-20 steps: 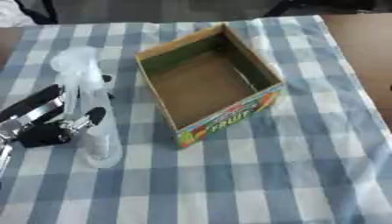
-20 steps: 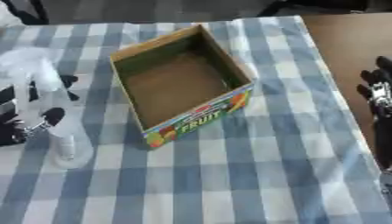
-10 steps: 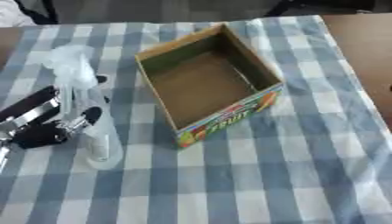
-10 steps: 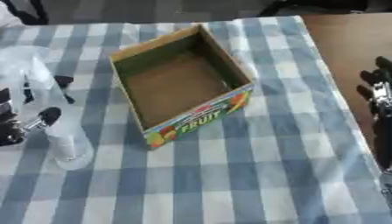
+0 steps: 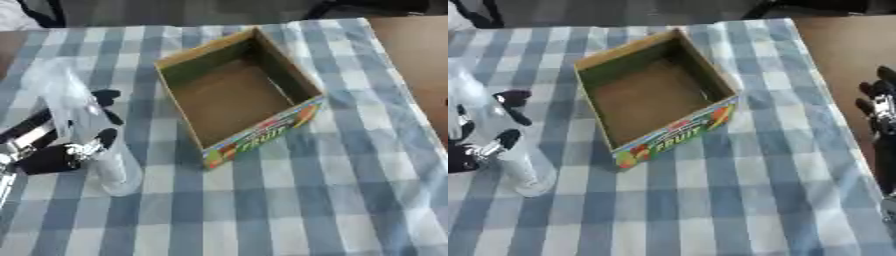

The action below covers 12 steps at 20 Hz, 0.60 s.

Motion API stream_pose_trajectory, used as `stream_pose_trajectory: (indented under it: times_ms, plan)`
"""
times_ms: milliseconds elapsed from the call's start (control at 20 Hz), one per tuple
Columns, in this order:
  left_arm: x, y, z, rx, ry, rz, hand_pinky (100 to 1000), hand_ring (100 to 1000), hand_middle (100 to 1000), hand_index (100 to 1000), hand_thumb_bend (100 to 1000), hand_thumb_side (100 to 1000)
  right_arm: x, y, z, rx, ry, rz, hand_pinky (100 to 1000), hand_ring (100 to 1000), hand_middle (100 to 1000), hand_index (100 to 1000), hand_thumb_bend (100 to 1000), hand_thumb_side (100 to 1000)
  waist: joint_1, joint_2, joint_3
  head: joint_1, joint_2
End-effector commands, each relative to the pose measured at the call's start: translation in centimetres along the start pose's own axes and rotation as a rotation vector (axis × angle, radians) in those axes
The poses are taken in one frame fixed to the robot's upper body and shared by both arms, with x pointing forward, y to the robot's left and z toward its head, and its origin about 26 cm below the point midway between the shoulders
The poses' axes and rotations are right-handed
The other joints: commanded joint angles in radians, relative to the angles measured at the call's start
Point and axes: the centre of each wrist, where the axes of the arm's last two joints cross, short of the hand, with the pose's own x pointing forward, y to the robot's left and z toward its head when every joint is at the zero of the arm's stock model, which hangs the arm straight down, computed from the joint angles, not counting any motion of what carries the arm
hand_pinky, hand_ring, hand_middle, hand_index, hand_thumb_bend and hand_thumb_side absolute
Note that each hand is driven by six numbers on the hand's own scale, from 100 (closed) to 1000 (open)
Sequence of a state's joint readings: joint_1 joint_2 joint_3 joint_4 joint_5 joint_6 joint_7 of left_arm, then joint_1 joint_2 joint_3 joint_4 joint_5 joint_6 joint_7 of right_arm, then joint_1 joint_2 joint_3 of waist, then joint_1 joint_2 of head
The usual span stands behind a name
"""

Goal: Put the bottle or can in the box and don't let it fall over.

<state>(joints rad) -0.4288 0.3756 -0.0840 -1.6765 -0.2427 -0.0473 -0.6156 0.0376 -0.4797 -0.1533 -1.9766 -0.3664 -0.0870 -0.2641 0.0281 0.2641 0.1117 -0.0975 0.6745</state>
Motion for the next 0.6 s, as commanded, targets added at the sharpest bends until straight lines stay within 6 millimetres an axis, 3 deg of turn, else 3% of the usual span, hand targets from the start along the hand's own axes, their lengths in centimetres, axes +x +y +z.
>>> stream_pose_trajectory:
  times_ms: [50, 150, 200, 250, 600]
  plan:
    - [0.1, -0.1, 0.0, 0.006, -0.001, 0.04, 912, 1000, 1000, 582, 100, 535, 0.8, -0.1, -0.2, 0.005, -0.026, 0.001, 948, 944, 1000, 910, 100, 587, -0.003, -0.014, 0.001, 0.005, -0.011]
    - [0.0, -0.3, -0.1, 0.01, 0.004, 0.067, 909, 1000, 1000, 572, 100, 529, 0.8, -0.1, -0.2, 0.005, -0.026, 0.0, 948, 944, 1000, 910, 100, 587, -0.003, -0.014, 0.001, 0.005, -0.011]
    - [-0.2, -0.5, -0.1, 0.014, 0.011, 0.084, 872, 1000, 953, 480, 100, 463, 0.8, -0.1, -0.2, 0.004, -0.026, -0.001, 948, 943, 1000, 910, 100, 586, -0.003, -0.013, 0.001, 0.005, -0.012]
    - [-0.3, -0.7, -0.2, 0.02, 0.018, 0.102, 852, 1000, 935, 456, 100, 435, 0.8, -0.1, -0.2, 0.003, -0.025, -0.001, 948, 943, 1000, 910, 100, 586, -0.003, -0.013, 0.001, 0.006, -0.013]
    - [-0.7, -1.7, -0.7, 0.065, 0.058, 0.215, 722, 1000, 816, 320, 100, 425, 0.9, 0.0, -0.3, 0.0, -0.023, -0.005, 949, 942, 1000, 908, 100, 585, -0.004, -0.011, 0.001, 0.009, -0.013]
